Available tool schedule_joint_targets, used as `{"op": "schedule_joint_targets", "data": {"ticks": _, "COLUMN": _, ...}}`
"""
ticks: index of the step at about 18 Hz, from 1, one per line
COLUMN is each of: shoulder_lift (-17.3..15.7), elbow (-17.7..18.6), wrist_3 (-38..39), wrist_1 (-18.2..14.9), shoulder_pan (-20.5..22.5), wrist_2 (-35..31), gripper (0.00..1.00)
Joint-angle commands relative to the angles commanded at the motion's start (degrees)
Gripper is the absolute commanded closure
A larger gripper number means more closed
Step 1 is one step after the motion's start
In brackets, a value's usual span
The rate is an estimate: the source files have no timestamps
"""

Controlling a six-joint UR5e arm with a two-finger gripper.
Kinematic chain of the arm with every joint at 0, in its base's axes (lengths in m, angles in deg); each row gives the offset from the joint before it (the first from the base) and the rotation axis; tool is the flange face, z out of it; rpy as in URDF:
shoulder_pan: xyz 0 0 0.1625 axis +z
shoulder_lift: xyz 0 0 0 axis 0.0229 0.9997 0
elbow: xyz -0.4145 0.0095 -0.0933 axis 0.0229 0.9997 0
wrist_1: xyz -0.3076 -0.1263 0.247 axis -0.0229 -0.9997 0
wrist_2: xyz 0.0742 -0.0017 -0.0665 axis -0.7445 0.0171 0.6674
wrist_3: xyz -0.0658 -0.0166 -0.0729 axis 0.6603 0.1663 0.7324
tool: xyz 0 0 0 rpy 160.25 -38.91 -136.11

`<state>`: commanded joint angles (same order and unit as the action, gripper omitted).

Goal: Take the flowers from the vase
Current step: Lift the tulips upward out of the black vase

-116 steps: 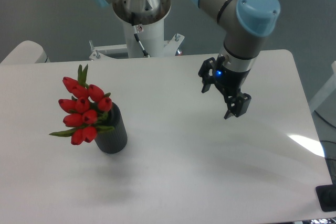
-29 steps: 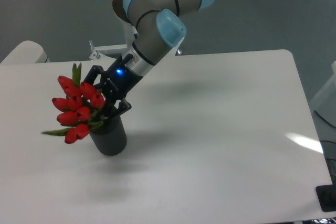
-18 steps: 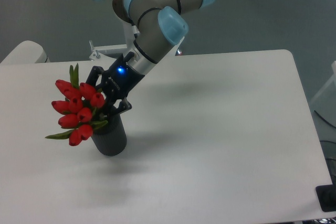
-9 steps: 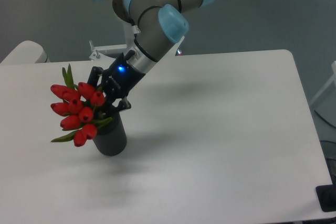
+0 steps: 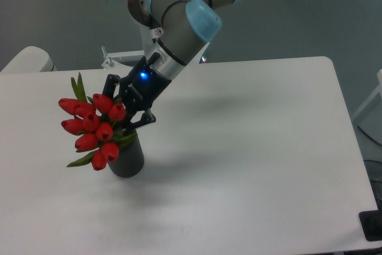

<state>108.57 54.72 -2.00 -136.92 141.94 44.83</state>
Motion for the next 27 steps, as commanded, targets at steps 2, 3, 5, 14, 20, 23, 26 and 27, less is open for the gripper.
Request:
{"op": "schedule_joint_targets", "data": {"ticks": 2, "shoulder_lift": -0.7, "elbow": 0.1, "wrist_3": 0.1, "wrist_1": 0.0, "shoulder_pan": 0.1, "wrist_2": 0.6, "gripper": 0.61}}
{"op": "schedule_joint_targets", "data": {"ticks": 3, "shoulder_lift": -1.0, "elbow": 0.0, "wrist_3": 0.7, "wrist_1": 0.0, "shoulder_pan": 0.3, "wrist_2": 1.3, "gripper": 0.61}}
{"op": "schedule_joint_targets", "data": {"ticks": 5, "shoulder_lift": -1.8, "elbow": -0.1, "wrist_3": 2.3, "wrist_1": 0.0, "shoulder_pan": 0.4, "wrist_2": 2.4, "gripper": 0.61}}
{"op": "schedule_joint_targets", "data": {"ticks": 14, "shoulder_lift": -4.7, "elbow": -0.3, "wrist_3": 5.3, "wrist_1": -0.3, "shoulder_pan": 1.0, "wrist_2": 3.6, "gripper": 0.64}}
{"op": "schedule_joint_targets", "data": {"ticks": 20, "shoulder_lift": -5.1, "elbow": -1.8, "wrist_3": 5.6, "wrist_1": -0.4, "shoulder_pan": 2.4, "wrist_2": 4.0, "gripper": 0.66}}
{"op": "schedule_joint_targets", "data": {"ticks": 23, "shoulder_lift": -5.1, "elbow": -2.2, "wrist_3": 7.6, "wrist_1": -0.3, "shoulder_pan": 2.9, "wrist_2": 5.4, "gripper": 0.67}}
{"op": "schedule_joint_targets", "data": {"ticks": 26, "shoulder_lift": -5.2, "elbow": -3.4, "wrist_3": 7.7, "wrist_1": -0.4, "shoulder_pan": 4.0, "wrist_2": 6.2, "gripper": 0.67}}
{"op": "schedule_joint_targets", "data": {"ticks": 27, "shoulder_lift": -5.2, "elbow": -3.6, "wrist_3": 7.7, "wrist_1": -0.4, "shoulder_pan": 4.3, "wrist_2": 6.7, "gripper": 0.67}}
